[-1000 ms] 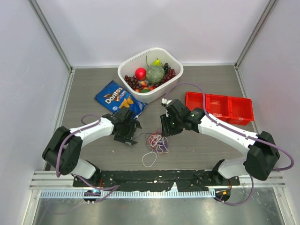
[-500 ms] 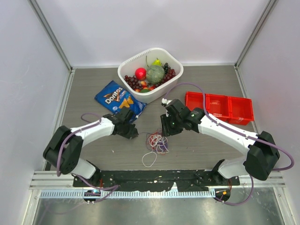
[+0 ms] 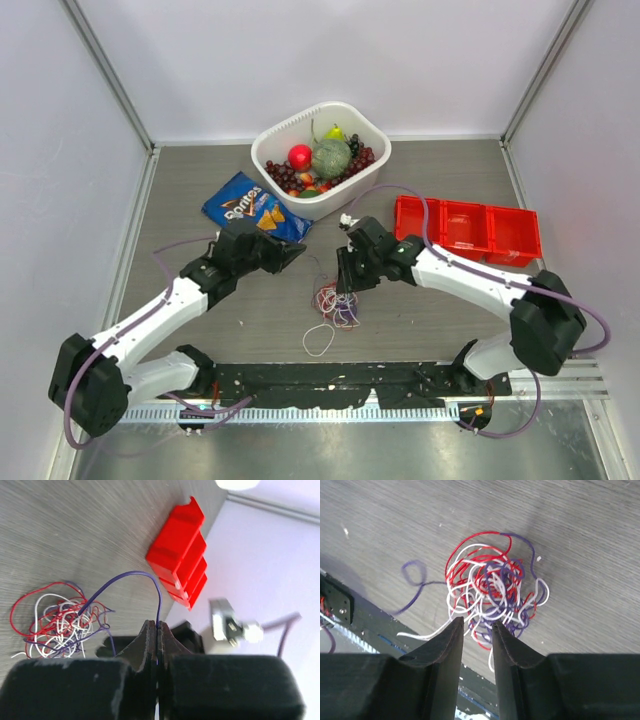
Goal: Untangle the cables
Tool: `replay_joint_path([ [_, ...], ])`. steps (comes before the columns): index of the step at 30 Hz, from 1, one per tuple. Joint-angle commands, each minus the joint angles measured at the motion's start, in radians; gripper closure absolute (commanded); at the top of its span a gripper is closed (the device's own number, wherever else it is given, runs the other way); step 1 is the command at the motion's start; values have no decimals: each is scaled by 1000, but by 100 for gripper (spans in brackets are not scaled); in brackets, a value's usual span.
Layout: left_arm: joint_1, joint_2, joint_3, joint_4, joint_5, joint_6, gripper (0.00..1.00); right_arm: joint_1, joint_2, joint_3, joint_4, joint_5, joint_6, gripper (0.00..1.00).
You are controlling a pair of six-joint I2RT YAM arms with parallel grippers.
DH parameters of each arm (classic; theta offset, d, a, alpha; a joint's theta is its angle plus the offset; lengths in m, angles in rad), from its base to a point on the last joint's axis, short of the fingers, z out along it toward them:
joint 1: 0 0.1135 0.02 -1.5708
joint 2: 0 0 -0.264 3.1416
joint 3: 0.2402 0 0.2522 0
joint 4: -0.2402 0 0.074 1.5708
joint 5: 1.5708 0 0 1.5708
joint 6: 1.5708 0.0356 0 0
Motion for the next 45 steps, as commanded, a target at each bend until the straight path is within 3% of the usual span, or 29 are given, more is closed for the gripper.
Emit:
replay_joint_path([
  [1,2,-120,73,81,41,128,100,6,86,3,60,27,52,67],
  [7,4,-210,287,15,-22,375,100,0,170,-3,99,38,75,69],
  [12,2,-178,510,81,115,547,100,-8,240,-9,94,55,85,69],
  [17,2,-126,714,44,165,645,100,-17,252,-8,82,90,76,69],
  [25,2,-16,1019,1,263,676,100,-24,266,-2,73,127,52,69],
  [33,4,56,1245,-64,242,716,100,-31,247,31,34,196,9,67],
  [40,2,176,1567,-39,248,703,100,-30,299,32,40,193,-8,67],
  [45,2,207,1607,-24,236,687,100,-31,281,54,27,222,-20,64],
])
